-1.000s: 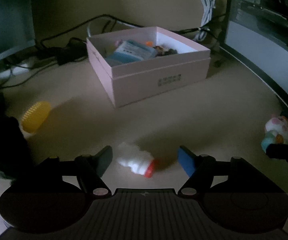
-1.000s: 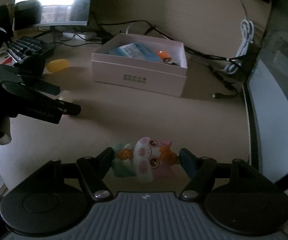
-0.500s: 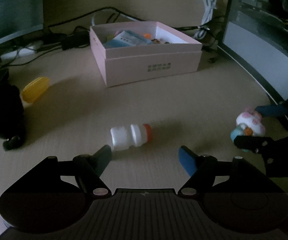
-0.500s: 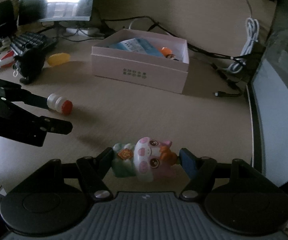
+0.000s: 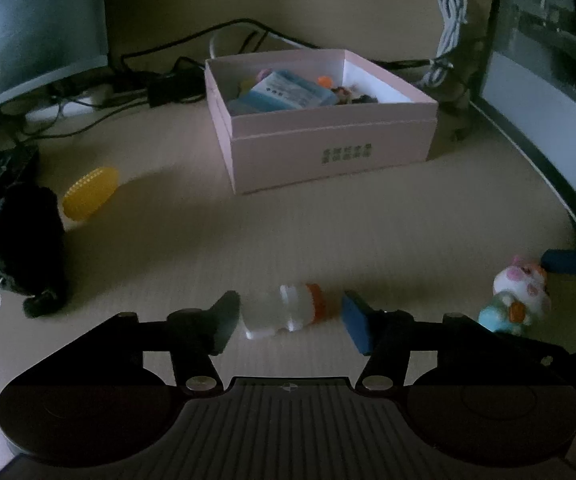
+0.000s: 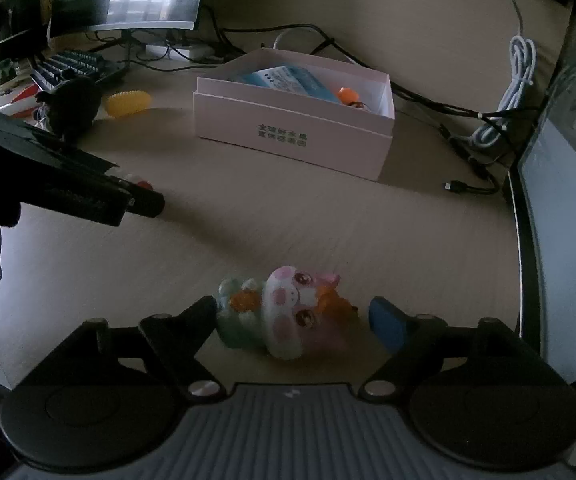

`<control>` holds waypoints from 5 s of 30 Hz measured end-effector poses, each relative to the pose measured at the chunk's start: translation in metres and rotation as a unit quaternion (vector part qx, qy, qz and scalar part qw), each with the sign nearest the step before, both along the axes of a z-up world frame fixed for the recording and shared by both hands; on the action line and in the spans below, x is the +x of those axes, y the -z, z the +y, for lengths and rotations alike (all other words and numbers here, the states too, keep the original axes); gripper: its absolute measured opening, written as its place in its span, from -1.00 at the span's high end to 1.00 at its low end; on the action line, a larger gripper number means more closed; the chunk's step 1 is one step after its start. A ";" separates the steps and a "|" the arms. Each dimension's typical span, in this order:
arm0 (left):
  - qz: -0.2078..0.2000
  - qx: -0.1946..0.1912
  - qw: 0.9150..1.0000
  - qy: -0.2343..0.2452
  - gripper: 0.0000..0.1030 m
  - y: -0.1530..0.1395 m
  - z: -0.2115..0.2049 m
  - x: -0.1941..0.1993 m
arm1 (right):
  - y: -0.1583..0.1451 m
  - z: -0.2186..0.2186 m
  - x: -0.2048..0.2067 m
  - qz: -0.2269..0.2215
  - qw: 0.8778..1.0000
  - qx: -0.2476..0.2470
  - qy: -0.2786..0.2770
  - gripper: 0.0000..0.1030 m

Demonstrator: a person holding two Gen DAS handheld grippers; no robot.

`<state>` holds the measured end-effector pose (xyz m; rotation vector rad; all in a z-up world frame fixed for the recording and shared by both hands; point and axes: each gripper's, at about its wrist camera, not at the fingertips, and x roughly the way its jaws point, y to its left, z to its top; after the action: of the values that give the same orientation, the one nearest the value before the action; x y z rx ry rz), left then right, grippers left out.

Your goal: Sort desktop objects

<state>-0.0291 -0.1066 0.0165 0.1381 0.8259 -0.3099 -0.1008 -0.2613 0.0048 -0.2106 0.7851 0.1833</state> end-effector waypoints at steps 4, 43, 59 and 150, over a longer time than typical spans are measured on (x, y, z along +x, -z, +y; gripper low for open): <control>0.002 -0.003 1.000 -0.002 0.01 -0.001 0.002 -0.003 | 0.000 -0.004 0.001 0.001 1.000 0.003 0.003 -0.64; -0.013 -0.069 0.994 -0.084 -0.85 -0.029 0.097 0.014 | -0.073 0.017 0.100 -0.006 0.992 0.085 0.089 -0.86; 0.008 -0.073 0.972 -0.225 -0.89 -0.024 0.209 -0.038 | -0.058 0.185 0.195 0.056 0.988 0.137 -0.032 -0.36; 0.026 -0.177 0.979 -0.100 -0.94 -0.029 0.208 -0.013 | -0.060 0.169 0.082 0.021 0.998 0.059 -0.003 -0.70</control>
<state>-0.0417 0.1017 0.0457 -0.2857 0.8167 -0.2668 -0.0185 -0.0922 0.0646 -0.0973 0.8136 0.2408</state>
